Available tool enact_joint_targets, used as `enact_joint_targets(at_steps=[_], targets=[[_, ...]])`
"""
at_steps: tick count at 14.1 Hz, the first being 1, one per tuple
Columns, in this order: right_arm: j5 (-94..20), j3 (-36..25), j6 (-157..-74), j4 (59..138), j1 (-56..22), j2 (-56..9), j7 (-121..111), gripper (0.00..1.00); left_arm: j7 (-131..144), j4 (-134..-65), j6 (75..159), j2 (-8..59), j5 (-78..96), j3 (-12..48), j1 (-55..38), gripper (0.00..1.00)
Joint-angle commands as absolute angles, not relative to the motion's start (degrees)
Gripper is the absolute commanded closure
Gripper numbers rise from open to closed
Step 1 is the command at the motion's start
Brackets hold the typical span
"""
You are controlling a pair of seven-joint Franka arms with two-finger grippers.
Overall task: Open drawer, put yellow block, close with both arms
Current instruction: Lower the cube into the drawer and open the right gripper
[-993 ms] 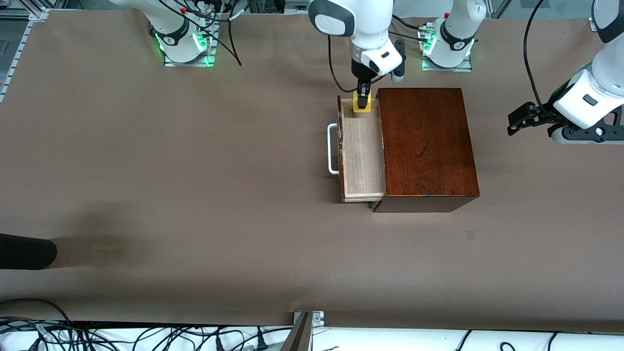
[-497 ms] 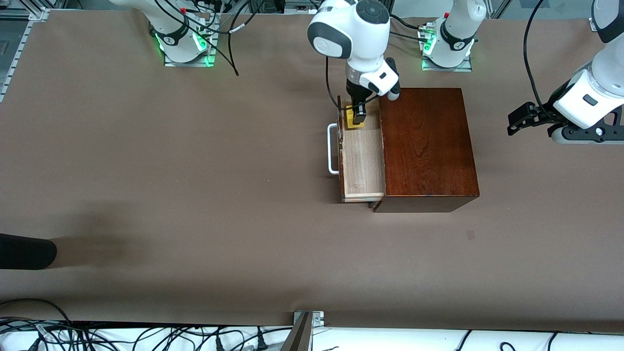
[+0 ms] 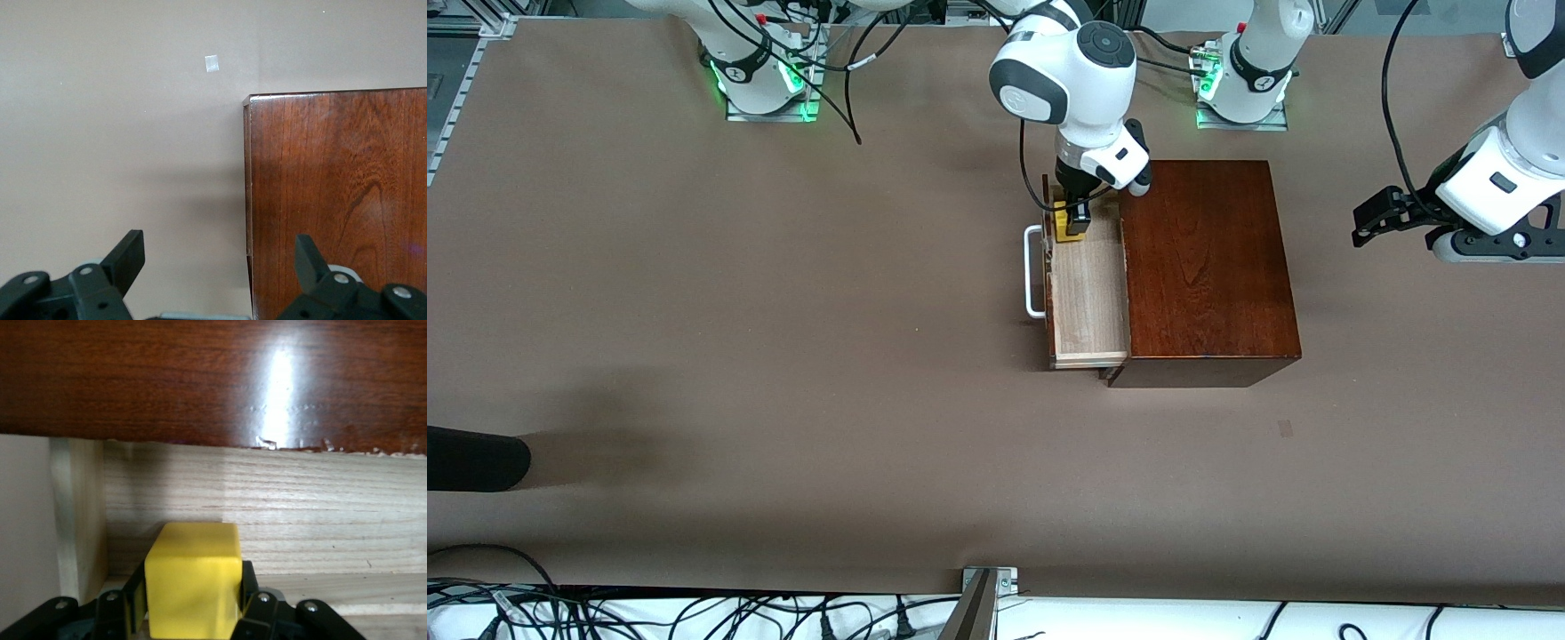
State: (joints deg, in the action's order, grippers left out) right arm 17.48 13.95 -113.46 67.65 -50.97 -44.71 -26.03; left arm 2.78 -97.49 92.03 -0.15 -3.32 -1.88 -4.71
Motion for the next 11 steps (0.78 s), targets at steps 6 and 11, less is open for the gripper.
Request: enact_joint_targets(at_steps=[6, 11], targets=[[18.1, 13.7, -112.4, 64.2, -50.8, -47.6, -26.9, 1.00, 1.9, -97.6, 91.8, -0.4, -1.9, -1.9, -4.7, 0.00], [17.7, 13.7, -110.4, 63.5, -50.7, -47.0, -25.8, 0.00, 1.9, -97.6, 91.8, -0.4, -1.7, -1.9, -4.7, 0.00]])
